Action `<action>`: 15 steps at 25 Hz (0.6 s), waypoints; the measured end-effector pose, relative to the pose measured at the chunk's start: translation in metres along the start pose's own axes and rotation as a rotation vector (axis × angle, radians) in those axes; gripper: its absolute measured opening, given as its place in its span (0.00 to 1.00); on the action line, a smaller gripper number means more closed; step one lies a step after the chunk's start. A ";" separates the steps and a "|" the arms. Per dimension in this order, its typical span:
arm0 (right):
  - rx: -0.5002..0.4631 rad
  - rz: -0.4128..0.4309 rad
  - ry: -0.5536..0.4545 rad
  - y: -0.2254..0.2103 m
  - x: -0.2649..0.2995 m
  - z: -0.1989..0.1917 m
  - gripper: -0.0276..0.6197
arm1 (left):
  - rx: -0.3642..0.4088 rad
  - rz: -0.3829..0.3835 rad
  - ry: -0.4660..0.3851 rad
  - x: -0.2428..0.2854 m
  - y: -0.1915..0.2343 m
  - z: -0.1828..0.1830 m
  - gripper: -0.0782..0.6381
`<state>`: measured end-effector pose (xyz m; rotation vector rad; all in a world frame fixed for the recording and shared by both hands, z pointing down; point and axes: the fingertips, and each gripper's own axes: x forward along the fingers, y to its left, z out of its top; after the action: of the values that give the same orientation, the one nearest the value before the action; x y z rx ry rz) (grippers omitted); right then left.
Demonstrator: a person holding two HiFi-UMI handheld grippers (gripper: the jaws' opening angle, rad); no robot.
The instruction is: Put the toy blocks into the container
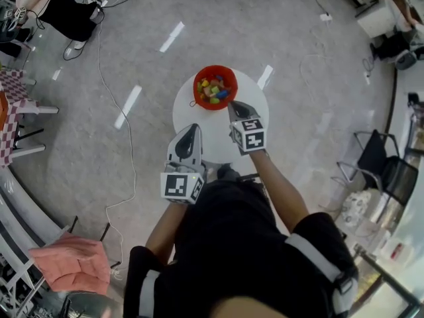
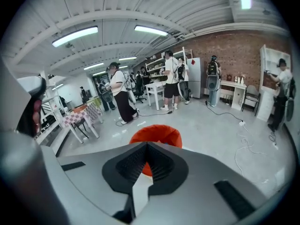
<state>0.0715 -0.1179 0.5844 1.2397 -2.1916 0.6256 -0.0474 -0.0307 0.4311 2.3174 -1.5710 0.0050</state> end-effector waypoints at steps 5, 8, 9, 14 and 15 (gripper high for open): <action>-0.005 0.032 -0.159 0.015 -0.051 0.026 0.04 | 0.004 0.001 -0.019 -0.003 -0.002 0.009 0.09; -0.035 0.045 -0.250 0.027 -0.082 0.036 0.04 | 0.007 0.008 -0.032 -0.008 -0.005 0.013 0.09; -0.039 0.036 -0.270 0.028 -0.091 0.033 0.04 | 0.006 0.009 -0.031 -0.009 -0.007 0.012 0.09; 0.020 0.028 -0.336 0.036 -0.123 0.028 0.04 | 0.018 0.003 -0.026 -0.012 -0.017 0.006 0.09; 0.025 0.030 -0.341 0.038 -0.126 0.026 0.04 | 0.022 0.002 -0.026 -0.012 -0.018 0.005 0.09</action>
<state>0.0869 -0.0379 0.4784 1.4146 -2.4884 0.4826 -0.0371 -0.0152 0.4189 2.3424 -1.5935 -0.0075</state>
